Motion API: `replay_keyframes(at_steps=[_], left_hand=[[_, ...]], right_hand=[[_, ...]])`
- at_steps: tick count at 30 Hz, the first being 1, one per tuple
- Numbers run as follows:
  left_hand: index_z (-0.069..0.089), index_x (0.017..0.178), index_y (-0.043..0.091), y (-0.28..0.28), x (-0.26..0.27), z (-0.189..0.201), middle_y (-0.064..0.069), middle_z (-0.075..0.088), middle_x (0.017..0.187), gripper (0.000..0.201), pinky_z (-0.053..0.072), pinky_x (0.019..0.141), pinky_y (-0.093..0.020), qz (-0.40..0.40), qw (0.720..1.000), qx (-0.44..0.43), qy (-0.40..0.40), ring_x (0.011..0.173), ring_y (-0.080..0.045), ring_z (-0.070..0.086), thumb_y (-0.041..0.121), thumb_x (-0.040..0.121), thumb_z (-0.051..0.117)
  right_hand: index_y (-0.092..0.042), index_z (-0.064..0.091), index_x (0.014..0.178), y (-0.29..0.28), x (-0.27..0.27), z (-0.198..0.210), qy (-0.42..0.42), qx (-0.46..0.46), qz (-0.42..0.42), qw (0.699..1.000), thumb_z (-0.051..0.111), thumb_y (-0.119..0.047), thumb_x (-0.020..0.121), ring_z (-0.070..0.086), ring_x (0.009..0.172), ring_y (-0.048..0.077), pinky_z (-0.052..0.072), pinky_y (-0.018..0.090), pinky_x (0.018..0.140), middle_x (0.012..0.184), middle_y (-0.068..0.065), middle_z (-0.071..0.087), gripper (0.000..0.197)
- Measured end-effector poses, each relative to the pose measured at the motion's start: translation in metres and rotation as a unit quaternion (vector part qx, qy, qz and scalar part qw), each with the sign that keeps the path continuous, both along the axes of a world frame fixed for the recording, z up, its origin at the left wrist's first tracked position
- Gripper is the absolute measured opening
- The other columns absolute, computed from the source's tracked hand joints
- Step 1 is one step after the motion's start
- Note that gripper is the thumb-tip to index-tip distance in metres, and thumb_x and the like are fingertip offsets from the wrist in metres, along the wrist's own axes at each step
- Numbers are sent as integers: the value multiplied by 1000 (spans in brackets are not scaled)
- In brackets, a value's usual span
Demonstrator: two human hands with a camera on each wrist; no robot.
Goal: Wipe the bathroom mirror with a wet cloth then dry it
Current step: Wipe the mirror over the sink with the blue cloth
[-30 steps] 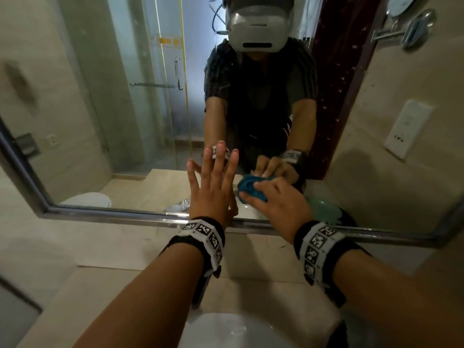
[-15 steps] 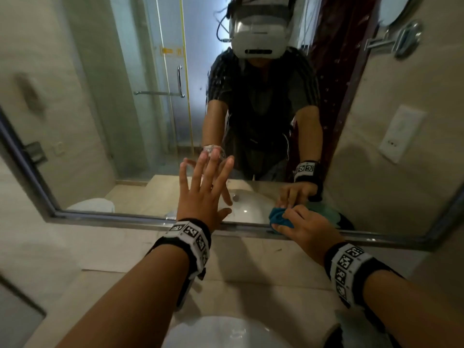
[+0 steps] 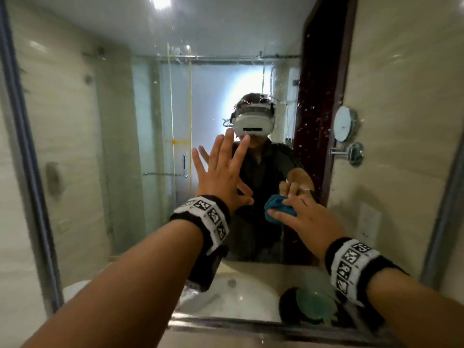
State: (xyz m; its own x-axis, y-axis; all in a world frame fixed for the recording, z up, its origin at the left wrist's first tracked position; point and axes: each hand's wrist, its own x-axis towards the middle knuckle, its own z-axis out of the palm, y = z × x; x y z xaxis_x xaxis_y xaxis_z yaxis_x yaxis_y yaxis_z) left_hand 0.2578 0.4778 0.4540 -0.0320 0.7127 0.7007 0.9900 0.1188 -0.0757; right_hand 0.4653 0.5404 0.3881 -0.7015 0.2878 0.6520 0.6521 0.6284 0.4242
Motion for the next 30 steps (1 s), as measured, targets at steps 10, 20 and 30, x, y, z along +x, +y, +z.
replay_keyframes(at_steps=[10, 20, 30], left_hand=[[-33, 141, 21, 35, 14, 128, -10, -35, 150, 145, -10, 109, -60, 20, 996, 56, 61, 140, -31, -27, 70, 55, 74], [-39, 137, 22, 50, 22, 156, -7, -44, 145, 162, -3, 111, -63, 44, 998, 37, -15, 139, -28, -30, 76, 37, 76], [-40, 137, 23, 48, 25, 158, -7, -44, 145, 163, -1, 112, -63, 51, 998, 29, -22, 139, -29, -31, 76, 36, 77]], right_hand=[[-29, 59, 123, 18, 10, 144, 133, 29, 1, 991, 82, -10, 66, 48, 92, 33, 53, 45, 66, 107, 9, 51, 65], [-23, 54, 131, 22, 3, 258, 305, 41, -36, 951, 53, -10, 90, 45, 101, 29, 35, 30, 85, 113, 11, 47, 43], [-31, 52, 131, 14, -16, 218, 148, 57, -26, 987, 66, -12, 83, 43, 96, 27, 49, 38, 74, 109, 6, 46, 53]])
